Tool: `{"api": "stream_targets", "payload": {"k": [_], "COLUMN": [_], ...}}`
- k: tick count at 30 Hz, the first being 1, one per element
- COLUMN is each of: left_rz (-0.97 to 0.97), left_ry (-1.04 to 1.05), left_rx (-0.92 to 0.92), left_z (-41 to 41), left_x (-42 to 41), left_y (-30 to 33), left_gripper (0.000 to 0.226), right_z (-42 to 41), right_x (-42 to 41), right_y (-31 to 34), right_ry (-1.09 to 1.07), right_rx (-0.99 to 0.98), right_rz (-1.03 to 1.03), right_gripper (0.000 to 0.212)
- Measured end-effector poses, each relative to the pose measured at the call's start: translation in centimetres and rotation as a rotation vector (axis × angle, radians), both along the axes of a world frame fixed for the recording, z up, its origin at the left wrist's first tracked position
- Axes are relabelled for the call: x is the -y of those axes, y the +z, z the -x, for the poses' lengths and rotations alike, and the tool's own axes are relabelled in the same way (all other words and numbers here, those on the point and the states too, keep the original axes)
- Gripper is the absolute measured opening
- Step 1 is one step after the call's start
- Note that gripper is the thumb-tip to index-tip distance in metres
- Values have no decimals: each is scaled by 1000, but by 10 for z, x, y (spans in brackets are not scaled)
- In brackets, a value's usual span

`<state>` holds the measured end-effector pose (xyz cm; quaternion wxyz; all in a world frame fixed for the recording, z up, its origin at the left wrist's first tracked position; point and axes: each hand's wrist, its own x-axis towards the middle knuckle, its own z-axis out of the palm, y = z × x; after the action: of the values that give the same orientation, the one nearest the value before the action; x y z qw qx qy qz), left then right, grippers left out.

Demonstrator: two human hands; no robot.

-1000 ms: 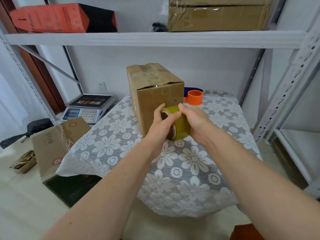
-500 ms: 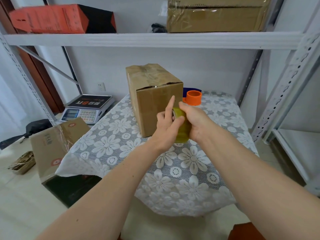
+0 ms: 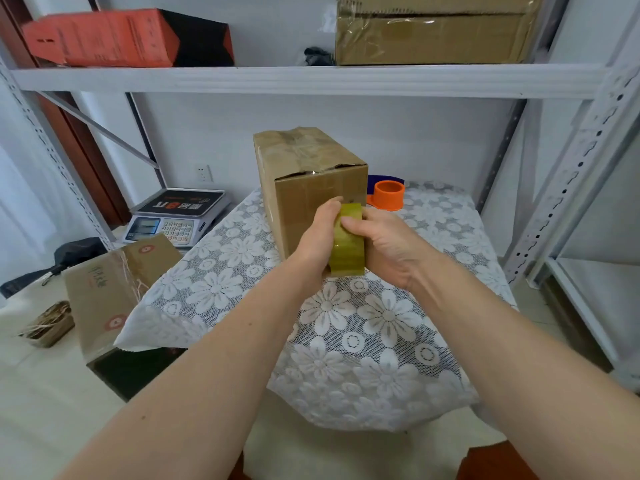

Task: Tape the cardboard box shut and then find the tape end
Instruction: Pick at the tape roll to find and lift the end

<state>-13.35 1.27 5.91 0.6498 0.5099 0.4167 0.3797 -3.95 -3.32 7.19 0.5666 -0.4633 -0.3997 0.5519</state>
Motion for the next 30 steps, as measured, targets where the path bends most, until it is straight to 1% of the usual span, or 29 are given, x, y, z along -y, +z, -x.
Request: {"api": "stream_targets", "payload": {"k": [2, 4, 6, 9, 13, 16, 18, 20, 23, 26, 28, 30], "left_rz": [83, 114, 114, 15, -153, -190, -182, -129, 37, 168, 230, 223], "left_ry": [-6, -7, 21, 17, -59, -28, -3, 24, 96, 147, 137, 82], "left_rx": [57, 82, 68, -18, -38, -40, -45, -39, 13, 68, 98, 77], "left_z": [0, -1, -2, -4, -3, -3, -5, -7, -7, -6, -6, -4], "left_x": [-2, -2, -1, 3, 5, 4, 6, 6, 5, 1, 1, -1], "left_y": [0, -1, -3, -6, -12, -13, -11, -10, -9, -10, -9, -11], "left_gripper": [30, 36, 43, 44, 35, 26, 26, 32, 49, 48, 48, 53], "right_z": [0, 0, 2, 6, 6, 3, 3, 4, 4, 1, -1, -1], "right_x": [2, 3, 1, -4, -5, -3, -2, -2, -1, 2, 3, 4], "right_y": [0, 1, 2, 3, 5, 5, 4, 4, 5, 4, 3, 6], "right_ry": [22, 3, -66, -235, -406, -453, -452, -410, -233, -116, -124, -199], "right_rx": [32, 36, 20, 44, 124, 144, 191, 239, 289, 342, 388, 435], "right_rz": [-8, -6, 21, 86, 97, 81, 64, 68, 59, 36, 32, 47], "right_gripper": [28, 26, 19, 13, 24, 34, 36, 31, 23, 18, 19, 26]}}
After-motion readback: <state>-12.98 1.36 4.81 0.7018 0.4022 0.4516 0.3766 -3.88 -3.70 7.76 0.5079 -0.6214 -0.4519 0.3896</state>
